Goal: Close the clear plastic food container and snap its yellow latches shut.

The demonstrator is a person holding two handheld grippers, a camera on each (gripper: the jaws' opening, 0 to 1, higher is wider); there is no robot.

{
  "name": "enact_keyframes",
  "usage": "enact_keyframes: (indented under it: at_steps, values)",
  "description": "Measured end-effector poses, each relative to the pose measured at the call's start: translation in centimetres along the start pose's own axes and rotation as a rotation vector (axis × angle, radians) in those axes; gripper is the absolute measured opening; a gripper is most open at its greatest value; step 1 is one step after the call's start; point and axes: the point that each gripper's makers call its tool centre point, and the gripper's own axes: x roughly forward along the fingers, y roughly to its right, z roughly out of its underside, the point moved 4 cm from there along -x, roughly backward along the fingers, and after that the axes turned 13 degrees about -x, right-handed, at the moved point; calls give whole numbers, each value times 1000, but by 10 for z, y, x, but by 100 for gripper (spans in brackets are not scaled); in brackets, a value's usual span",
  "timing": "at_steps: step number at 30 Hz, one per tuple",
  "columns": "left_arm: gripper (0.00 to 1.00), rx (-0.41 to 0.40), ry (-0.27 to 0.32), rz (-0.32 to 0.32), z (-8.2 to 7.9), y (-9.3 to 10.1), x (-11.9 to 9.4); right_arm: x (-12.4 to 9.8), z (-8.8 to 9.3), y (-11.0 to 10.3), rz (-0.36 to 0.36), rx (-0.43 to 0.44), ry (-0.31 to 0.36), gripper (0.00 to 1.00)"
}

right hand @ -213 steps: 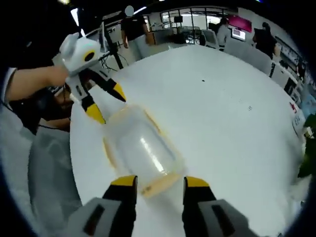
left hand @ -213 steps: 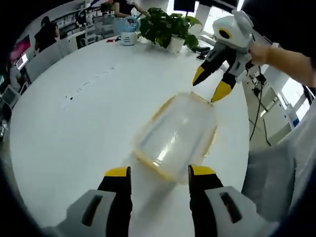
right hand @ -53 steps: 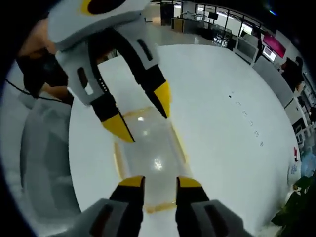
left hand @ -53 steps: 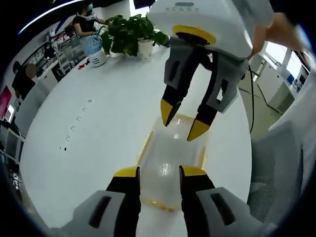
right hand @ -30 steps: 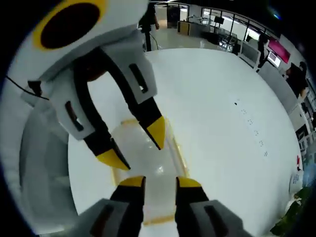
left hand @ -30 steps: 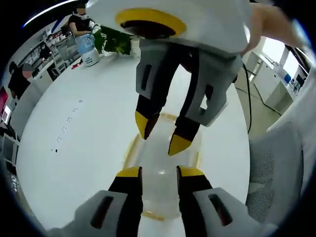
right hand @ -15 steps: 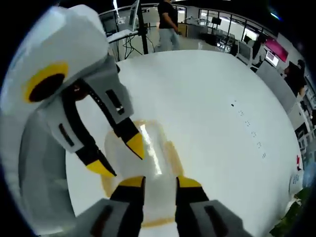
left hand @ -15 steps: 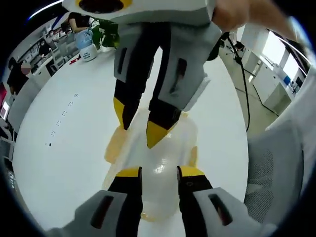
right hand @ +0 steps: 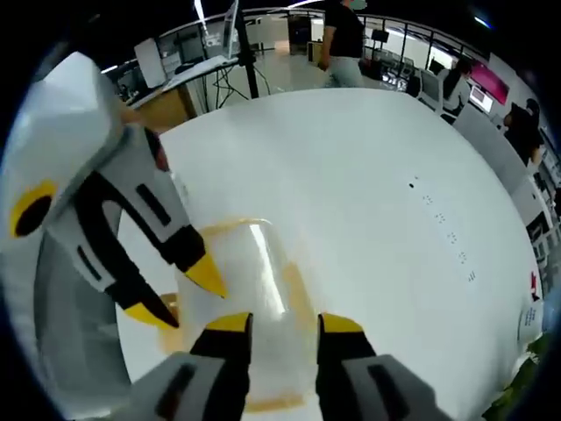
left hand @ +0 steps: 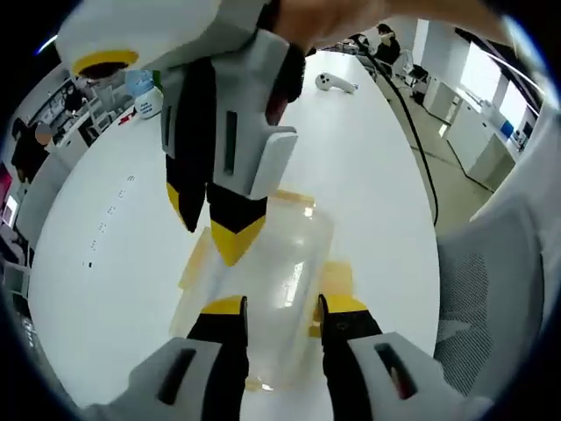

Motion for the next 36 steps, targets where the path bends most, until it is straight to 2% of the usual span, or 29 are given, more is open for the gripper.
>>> enact_keyframes:
  at_steps: [5,14,19,23,25,27,32,36]
  values:
    - [34,9,0,1,2,5,1,3,0,2,-16,-1,-3,27]
    - [35,98,-12,-51,2,6,5,9,-1,7,-31,4,-14,31]
    - [37,151,-6,-90,6,9,8,13,-3,6,-65,0,-2,31]
    - [39,162,3,-113,8,12,9,14,-4,6,-103,-2,-5,29]
    - [36,223,2,-159,8,8,9,15,-3,5,-124,-4,-4,28]
    - [36,273,-17,-174,10,11,11,15,-4,5,-135,-10,-6,27]
    - [36,254,-16,-195,10,12,13,16,-5,4,-162,-33,-4,26]
    - [36,280,-24,-204,11,11,13,17,-5,4,-180,-34,-4,25]
